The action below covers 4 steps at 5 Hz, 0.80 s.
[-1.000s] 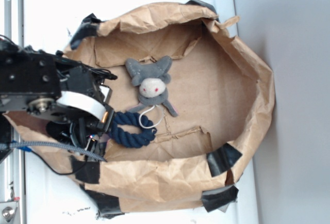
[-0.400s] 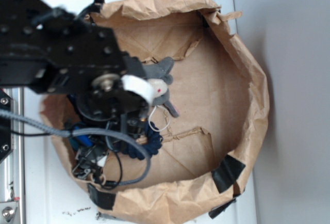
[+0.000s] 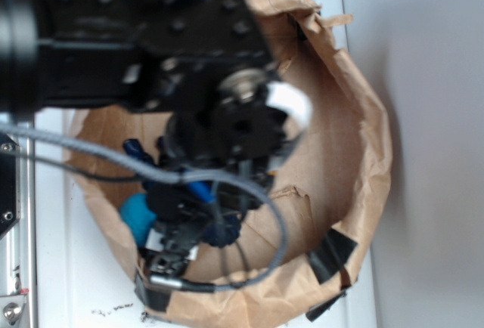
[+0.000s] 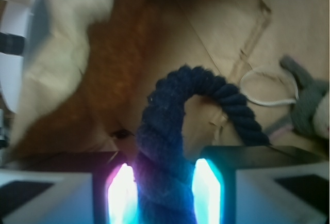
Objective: Grab the blue rope.
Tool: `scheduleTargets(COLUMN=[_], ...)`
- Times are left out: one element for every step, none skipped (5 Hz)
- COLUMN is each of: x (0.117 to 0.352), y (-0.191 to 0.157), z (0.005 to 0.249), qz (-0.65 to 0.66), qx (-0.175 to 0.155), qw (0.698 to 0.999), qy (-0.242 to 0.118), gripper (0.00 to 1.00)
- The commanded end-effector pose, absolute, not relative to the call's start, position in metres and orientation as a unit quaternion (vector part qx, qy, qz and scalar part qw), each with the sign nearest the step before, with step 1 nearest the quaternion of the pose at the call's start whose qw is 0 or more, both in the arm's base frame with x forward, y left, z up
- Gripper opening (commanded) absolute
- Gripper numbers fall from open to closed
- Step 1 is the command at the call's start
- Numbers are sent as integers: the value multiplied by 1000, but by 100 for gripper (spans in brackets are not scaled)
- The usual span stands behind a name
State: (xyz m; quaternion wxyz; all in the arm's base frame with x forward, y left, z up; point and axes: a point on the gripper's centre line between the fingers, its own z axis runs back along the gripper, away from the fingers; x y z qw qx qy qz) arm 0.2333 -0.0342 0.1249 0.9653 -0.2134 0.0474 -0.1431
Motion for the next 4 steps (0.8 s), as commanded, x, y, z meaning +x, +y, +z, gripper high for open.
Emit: scheduleTargets(x=[250,257,259,259], y=[-32,-31,-30,-26], z=[161,166,165,163], qz=[-151,-143,-140,-134], qx=[-236,-242,-243,-239], qw=[960,960,960,961], qy=[18,-8,-14,-22], gripper=[0,0,0,0])
